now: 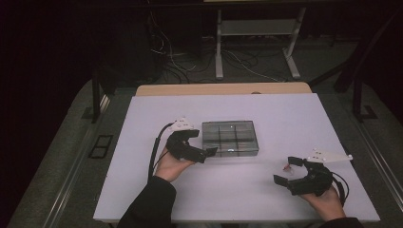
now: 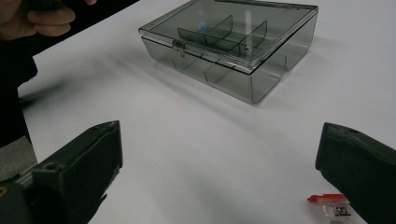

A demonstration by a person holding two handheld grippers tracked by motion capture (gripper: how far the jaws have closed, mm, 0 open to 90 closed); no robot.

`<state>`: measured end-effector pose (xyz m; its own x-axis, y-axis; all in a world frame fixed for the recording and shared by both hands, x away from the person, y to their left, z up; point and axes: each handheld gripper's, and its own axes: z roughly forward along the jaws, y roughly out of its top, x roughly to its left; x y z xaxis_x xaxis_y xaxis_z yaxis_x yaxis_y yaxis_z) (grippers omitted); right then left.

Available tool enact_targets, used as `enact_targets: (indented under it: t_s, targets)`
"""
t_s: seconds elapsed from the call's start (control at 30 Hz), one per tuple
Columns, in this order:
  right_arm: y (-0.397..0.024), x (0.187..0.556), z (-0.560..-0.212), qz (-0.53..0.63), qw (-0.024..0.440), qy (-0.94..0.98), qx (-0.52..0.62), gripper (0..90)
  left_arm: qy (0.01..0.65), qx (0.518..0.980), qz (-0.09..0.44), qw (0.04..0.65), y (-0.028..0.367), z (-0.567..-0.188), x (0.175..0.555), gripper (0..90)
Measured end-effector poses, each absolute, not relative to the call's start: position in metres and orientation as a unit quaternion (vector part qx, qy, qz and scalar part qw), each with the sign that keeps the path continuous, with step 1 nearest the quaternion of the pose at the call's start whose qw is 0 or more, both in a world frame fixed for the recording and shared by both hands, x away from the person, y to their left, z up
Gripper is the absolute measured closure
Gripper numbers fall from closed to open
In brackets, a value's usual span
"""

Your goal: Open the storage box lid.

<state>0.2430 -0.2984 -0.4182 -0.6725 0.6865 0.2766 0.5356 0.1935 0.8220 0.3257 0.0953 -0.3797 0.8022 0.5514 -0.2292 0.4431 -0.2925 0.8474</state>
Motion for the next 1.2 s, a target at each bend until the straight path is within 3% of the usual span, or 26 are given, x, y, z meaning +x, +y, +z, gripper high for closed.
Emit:
enact_targets:
  t_s: [0.9,1.2]
  targets:
    - [-0.281,0.283,-0.409,0.472,0.078,0.789,0.385,0.5,0.309,0.837,0.048,0.449,0.1,-0.422,0.32,0.1]
    - [-0.279,0.295,-0.409,0.462,0.071,0.795,0.388,0.5,0.305,0.84,0.06,0.444,0.097,-0.426,0.323,13.4]
